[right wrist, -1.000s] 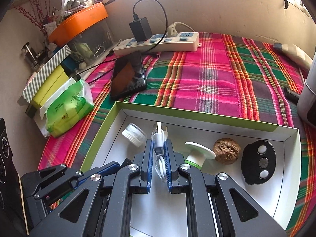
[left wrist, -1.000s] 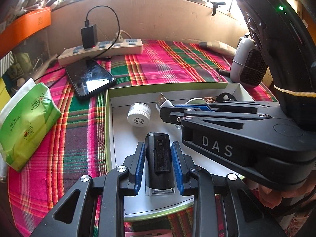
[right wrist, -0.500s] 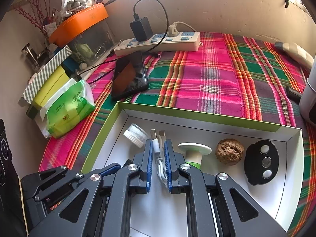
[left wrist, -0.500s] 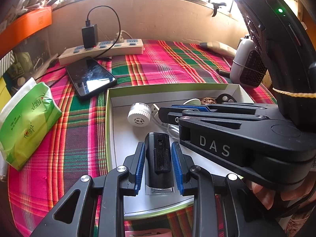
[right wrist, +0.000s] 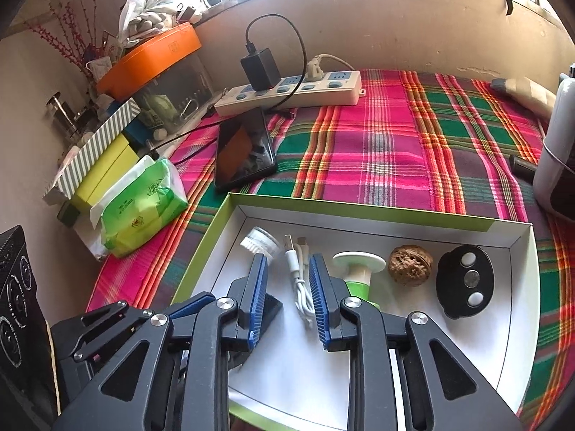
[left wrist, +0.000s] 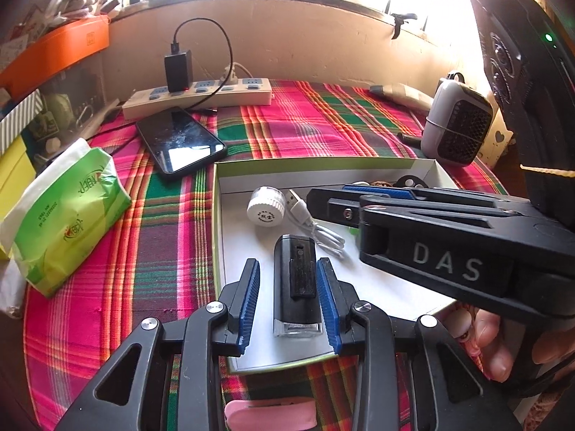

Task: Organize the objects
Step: 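Lower the cable into the box and open the right gripper while the left releases the flashlight, then withdraw both open grippers from the box back over the table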

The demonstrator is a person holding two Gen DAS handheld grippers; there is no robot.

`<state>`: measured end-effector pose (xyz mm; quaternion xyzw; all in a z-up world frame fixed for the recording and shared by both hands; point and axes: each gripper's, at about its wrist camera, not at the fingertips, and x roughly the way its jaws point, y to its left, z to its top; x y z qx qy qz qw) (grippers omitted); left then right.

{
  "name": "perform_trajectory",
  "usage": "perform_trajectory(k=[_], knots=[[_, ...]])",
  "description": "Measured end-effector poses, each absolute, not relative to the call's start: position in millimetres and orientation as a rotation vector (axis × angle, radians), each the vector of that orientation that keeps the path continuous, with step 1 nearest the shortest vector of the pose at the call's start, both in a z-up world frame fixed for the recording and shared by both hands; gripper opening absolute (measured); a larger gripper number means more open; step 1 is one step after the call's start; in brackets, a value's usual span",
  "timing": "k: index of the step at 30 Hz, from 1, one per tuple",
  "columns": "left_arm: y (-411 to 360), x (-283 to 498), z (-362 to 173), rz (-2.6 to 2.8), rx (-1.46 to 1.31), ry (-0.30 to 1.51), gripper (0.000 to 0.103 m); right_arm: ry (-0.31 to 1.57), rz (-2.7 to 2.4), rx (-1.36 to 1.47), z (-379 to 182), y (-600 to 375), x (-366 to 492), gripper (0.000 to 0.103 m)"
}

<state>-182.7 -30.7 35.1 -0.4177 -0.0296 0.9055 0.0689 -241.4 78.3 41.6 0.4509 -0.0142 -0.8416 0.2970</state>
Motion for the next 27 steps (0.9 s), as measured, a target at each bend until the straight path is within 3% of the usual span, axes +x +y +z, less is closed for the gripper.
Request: perform_trajectory(k=[27], knots=[[-27.9, -113.6, 53.1, 2.801, -1.175, -0.063, 0.031, -0.016, -2.382, 1.040, 69.2, 107.8, -151.5, 0.031]])
